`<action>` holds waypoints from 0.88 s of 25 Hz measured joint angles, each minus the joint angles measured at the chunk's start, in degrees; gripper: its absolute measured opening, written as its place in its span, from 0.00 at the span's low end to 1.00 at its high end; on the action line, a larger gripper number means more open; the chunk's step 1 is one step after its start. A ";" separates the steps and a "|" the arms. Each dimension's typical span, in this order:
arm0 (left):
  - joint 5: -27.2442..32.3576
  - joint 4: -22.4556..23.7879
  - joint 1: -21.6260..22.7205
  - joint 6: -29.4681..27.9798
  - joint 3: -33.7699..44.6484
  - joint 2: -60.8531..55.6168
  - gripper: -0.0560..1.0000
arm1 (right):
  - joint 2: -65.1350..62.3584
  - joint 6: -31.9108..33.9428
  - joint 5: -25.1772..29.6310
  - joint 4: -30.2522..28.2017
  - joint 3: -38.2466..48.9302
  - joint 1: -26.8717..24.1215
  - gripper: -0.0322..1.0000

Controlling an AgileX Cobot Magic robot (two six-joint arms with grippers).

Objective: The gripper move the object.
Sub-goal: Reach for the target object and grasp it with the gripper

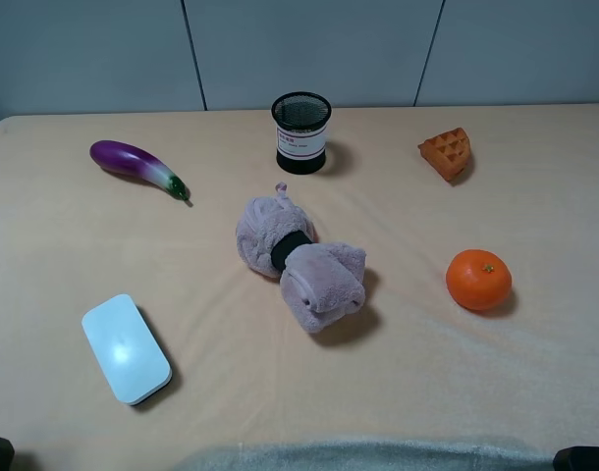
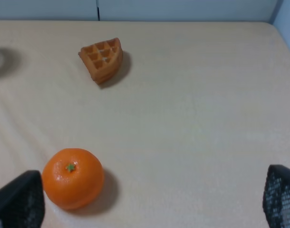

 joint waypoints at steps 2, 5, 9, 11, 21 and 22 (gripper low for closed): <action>0.00 0.00 0.00 0.00 0.00 0.00 0.98 | 0.00 0.00 0.00 0.00 0.00 0.00 0.70; 0.00 0.00 0.00 0.00 0.00 0.00 0.98 | 0.00 0.00 0.00 0.00 0.00 0.00 0.70; 0.00 0.00 0.00 0.00 0.00 0.00 0.98 | 0.00 0.00 0.00 0.00 0.00 0.00 0.70; 0.00 0.00 0.00 0.00 0.00 0.00 0.98 | 0.00 0.00 0.00 0.00 0.00 0.00 0.70; 0.00 0.00 0.00 0.00 0.00 0.00 0.98 | 0.00 0.00 0.00 0.00 0.00 0.00 0.70; 0.00 0.00 0.00 0.00 0.00 0.00 0.98 | 0.00 0.00 0.00 0.00 0.00 0.00 0.70</action>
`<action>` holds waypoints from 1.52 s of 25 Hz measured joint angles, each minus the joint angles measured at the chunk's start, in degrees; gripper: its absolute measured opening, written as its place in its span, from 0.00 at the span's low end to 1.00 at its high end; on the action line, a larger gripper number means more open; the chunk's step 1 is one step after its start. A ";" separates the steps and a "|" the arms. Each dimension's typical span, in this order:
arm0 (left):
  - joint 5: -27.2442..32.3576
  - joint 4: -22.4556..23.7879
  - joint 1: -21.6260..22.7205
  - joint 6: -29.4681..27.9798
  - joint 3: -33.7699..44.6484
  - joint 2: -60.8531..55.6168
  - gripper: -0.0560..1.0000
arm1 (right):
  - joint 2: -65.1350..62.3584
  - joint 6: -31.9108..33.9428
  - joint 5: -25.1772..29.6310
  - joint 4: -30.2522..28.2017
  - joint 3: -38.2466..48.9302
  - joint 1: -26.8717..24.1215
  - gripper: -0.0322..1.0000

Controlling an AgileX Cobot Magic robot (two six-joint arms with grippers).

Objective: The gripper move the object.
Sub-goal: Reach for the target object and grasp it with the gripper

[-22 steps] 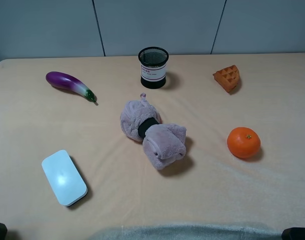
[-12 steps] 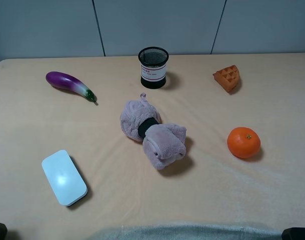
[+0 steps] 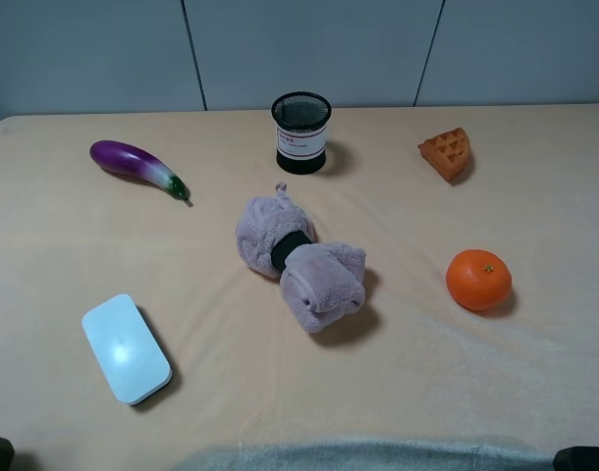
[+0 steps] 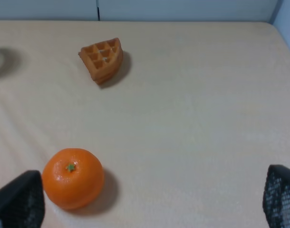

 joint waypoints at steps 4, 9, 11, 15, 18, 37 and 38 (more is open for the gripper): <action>0.00 0.00 0.00 0.00 0.00 0.00 0.98 | 0.00 0.00 0.00 0.00 0.00 0.00 0.70; 0.00 0.00 0.00 0.00 0.00 0.00 0.98 | 0.00 -0.07 0.00 0.00 0.00 0.00 0.70; 0.00 0.00 0.00 0.00 0.00 0.00 0.98 | 0.00 -0.73 0.00 0.13 0.00 0.00 0.70; 0.00 0.00 0.00 0.00 0.00 0.00 0.98 | 0.00 -1.36 0.00 0.79 0.00 0.00 0.70; 0.00 0.00 0.00 0.00 0.00 0.00 0.98 | 0.00 -1.42 0.00 2.15 -0.57 0.00 0.70; 0.00 0.00 0.00 0.00 0.00 0.00 0.98 | 24.73 -11.41 -0.01 14.60 -13.80 0.00 0.70; 0.00 0.00 0.00 0.00 0.00 0.00 0.98 | 25.92 -12.31 -0.01 15.51 -14.23 0.00 0.70</action>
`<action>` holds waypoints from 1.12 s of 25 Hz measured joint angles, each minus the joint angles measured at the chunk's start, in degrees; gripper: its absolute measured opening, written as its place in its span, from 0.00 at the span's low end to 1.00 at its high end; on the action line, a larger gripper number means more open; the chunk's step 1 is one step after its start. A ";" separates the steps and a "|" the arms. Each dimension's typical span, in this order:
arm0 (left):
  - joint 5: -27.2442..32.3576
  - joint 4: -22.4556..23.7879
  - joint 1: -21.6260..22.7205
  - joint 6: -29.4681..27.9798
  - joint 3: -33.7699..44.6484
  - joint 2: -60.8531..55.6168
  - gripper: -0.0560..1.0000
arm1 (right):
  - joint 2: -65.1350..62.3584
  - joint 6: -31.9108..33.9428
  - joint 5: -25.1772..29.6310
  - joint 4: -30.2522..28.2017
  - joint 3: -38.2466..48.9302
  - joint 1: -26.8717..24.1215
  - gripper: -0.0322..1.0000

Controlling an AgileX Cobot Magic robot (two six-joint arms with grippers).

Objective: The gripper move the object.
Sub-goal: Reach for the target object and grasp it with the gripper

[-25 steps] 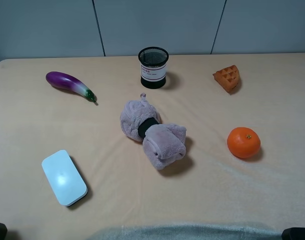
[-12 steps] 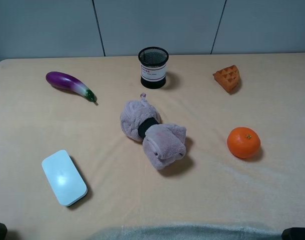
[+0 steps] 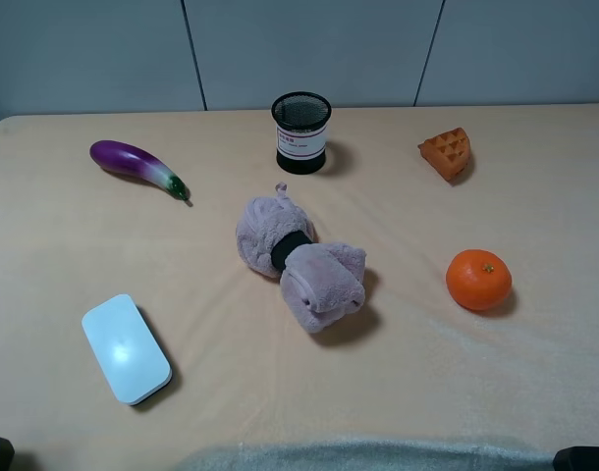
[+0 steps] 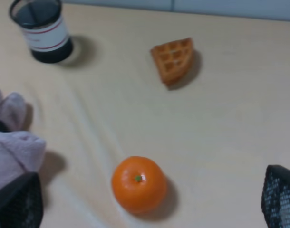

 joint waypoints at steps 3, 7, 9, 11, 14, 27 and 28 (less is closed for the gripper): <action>0.00 0.00 0.00 0.00 0.00 0.00 0.98 | 3.32 -2.39 0.06 2.50 -0.54 0.00 0.70; 0.00 0.00 0.00 0.00 0.00 0.00 0.98 | 6.36 -5.33 0.10 5.35 -0.60 0.00 0.70; 0.00 0.00 0.00 0.00 0.00 0.00 0.98 | 7.56 -6.65 0.10 6.49 -0.74 0.00 0.70; 0.00 0.00 0.00 0.00 0.00 0.00 0.98 | 8.67 -7.25 0.12 7.34 -1.31 0.00 0.70; 0.00 0.00 0.00 0.00 0.00 0.00 0.98 | 10.16 -8.11 0.07 8.22 -2.04 0.00 0.70; 0.00 0.00 0.00 -0.05 0.00 0.00 0.98 | 14.74 -9.81 -0.50 11.03 -2.65 1.78 0.70; 0.00 0.00 0.00 -0.05 0.00 0.00 0.98 | 15.33 -9.94 -1.14 11.03 -2.67 2.57 0.70</action>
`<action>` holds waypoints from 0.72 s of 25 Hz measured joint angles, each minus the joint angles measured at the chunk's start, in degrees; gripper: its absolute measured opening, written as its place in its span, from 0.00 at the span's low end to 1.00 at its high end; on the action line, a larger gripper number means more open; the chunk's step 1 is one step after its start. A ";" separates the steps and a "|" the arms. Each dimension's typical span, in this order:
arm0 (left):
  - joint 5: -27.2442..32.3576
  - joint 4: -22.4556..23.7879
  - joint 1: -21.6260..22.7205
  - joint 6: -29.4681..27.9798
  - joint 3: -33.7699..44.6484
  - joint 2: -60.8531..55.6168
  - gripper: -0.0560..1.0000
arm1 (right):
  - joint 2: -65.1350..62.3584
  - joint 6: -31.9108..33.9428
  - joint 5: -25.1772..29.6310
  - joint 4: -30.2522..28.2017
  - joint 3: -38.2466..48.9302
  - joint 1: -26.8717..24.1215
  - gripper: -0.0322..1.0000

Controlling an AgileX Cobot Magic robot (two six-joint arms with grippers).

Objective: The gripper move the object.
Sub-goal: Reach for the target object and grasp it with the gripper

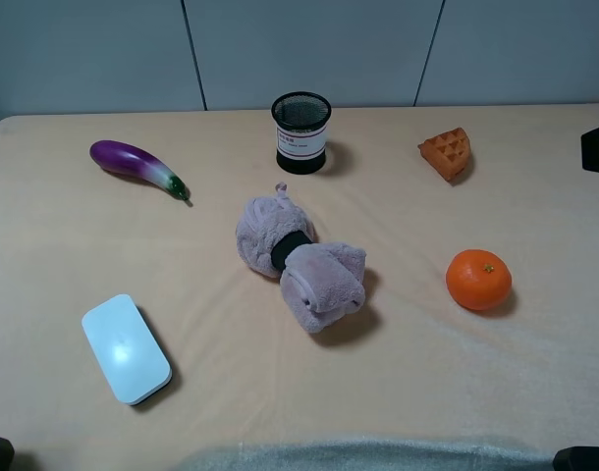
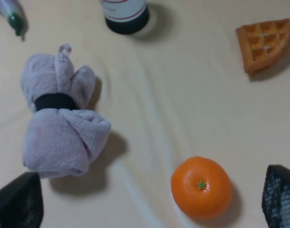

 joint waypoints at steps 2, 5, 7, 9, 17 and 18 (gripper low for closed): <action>0.00 0.00 0.00 0.00 0.00 0.00 0.98 | 1.83 -0.05 -0.74 0.00 -0.05 1.65 0.70; 0.00 0.00 0.00 0.00 0.00 0.00 0.98 | 4.78 -0.05 -2.41 0.00 -0.05 4.54 0.70; 0.00 0.00 0.00 0.00 0.00 0.00 0.98 | 6.69 -0.05 -3.88 0.00 -0.05 6.83 0.70; 0.00 0.00 0.00 0.00 0.00 0.00 0.98 | 8.86 0.43 -5.68 0.00 -0.05 9.52 0.70; 0.00 0.00 0.00 0.00 0.00 0.00 0.98 | 17.16 5.30 -13.26 -1.94 -0.05 21.66 0.70; 0.00 0.00 0.00 0.00 0.00 0.00 0.98 | 18.07 6.09 -14.42 -2.24 -0.05 23.33 0.70</action>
